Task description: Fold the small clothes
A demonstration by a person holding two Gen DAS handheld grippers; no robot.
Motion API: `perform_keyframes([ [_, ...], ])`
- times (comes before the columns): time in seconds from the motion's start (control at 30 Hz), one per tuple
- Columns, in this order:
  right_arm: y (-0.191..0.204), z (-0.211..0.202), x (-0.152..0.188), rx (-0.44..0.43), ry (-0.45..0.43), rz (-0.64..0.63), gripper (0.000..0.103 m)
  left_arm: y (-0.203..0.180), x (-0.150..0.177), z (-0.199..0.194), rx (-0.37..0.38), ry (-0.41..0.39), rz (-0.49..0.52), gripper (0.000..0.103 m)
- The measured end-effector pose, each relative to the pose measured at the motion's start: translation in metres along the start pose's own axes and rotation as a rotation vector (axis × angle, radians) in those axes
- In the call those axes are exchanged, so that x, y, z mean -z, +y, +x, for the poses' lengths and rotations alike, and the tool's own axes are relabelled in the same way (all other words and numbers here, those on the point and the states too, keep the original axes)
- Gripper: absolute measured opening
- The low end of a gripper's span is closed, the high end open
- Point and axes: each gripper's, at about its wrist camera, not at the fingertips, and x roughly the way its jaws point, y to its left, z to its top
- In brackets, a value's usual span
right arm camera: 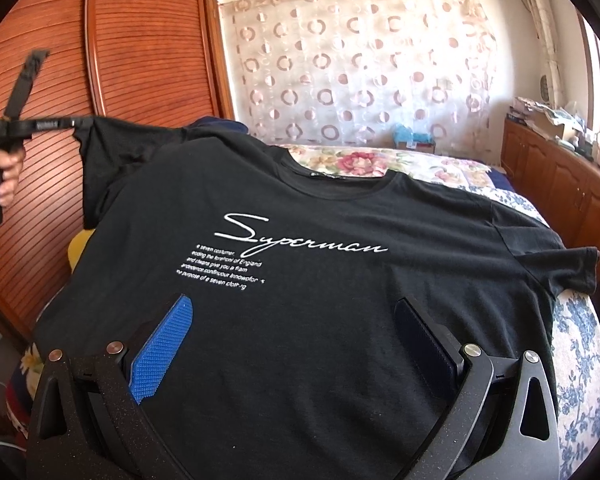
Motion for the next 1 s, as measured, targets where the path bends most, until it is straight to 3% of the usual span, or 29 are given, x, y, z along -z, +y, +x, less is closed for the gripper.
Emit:
perform_keyframes([
  [0.33,-0.014,-0.010,-0.001,0.018,-0.011,0.028,0.103,-0.085,-0.059,0.033,0.166,0.023,0.075,0.001],
  [0.4,-0.018,-0.013,0.000,0.024,-0.012,0.035,0.103,-0.094,-0.063,0.035,0.200,0.027,0.086,0.007],
  [0.47,-0.021,-0.015,0.000,0.029,-0.011,0.039,0.103,-0.099,-0.064,0.032,0.199,0.023,0.096,0.026],
  [0.53,-0.023,-0.016,0.000,0.035,-0.010,0.039,0.103,-0.100,-0.061,0.029,0.221,0.021,0.094,0.039],
  [0.67,-0.030,-0.018,0.000,0.046,-0.014,0.049,0.103,-0.095,-0.045,0.026,0.232,0.034,0.091,0.054],
  [1.0,-0.056,-0.027,-0.002,0.106,-0.020,0.049,0.103,-0.108,0.030,0.041,0.289,0.087,0.017,0.057],
])
